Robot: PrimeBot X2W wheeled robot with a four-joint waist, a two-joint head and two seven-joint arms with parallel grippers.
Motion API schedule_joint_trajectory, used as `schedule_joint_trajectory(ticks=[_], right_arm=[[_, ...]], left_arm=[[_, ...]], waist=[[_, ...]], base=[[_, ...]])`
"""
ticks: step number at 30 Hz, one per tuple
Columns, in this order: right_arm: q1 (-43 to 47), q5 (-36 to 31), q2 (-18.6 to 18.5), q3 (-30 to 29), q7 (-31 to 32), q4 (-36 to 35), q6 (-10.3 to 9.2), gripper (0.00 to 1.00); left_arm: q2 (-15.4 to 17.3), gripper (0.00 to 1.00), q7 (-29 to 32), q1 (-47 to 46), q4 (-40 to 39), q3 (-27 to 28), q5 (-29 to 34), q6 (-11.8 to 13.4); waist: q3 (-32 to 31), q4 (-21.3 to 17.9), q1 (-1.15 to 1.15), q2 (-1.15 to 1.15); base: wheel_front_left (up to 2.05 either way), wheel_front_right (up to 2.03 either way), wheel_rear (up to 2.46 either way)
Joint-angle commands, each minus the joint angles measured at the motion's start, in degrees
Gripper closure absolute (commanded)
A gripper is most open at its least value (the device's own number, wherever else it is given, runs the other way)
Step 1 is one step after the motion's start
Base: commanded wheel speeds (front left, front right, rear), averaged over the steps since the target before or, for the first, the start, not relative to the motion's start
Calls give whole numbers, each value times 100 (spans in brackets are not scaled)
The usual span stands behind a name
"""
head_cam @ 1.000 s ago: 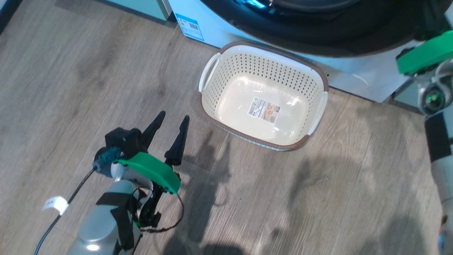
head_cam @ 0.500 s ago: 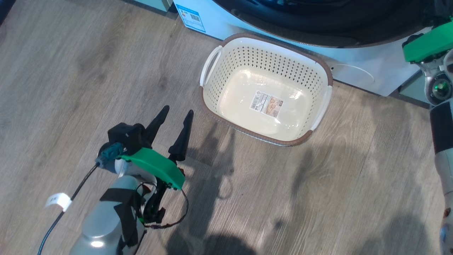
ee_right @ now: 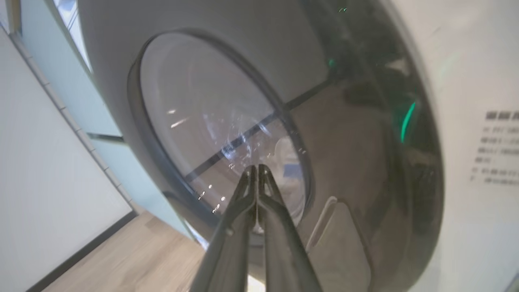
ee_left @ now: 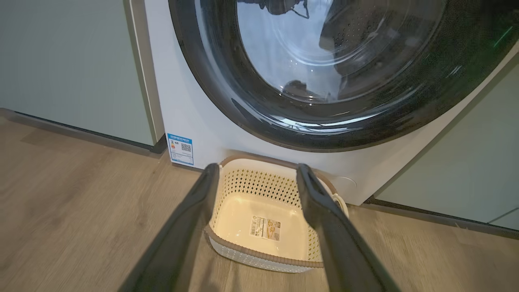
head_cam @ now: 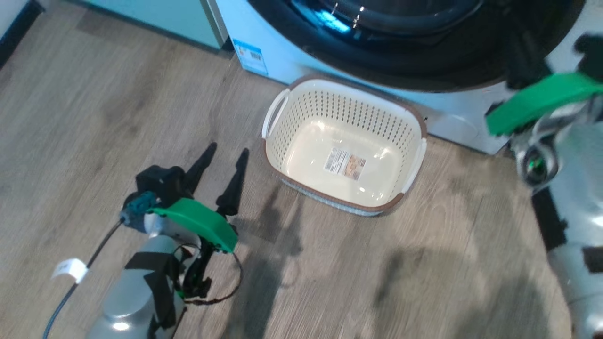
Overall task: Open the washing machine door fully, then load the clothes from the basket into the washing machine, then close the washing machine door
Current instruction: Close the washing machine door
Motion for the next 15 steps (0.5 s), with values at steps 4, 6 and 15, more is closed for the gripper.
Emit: schedule_joint_trajectory(ticks=[4, 6, 15], right_arm=[[364, 141, 81, 281, -37, -379, -19, 53], [575, 162, 81, 322, -37, -461, -19, 13], [1407, 74, 81, 36, -37, -783, -19, 0]], left_arm=[[365, 0, -52, 37, -90, 363, 32, -4], [441, 0, -52, 61, -82, 395, 43, -4], [747, 0, -52, 165, -34, 571, 65, -4]], waist=[[-411, -131, 0, 0], [-554, -181, 0, 0], [-1113, -431, 0, 0]], base=[[0, 0, 0], [0, 0, 0], [0, 0, 0]])
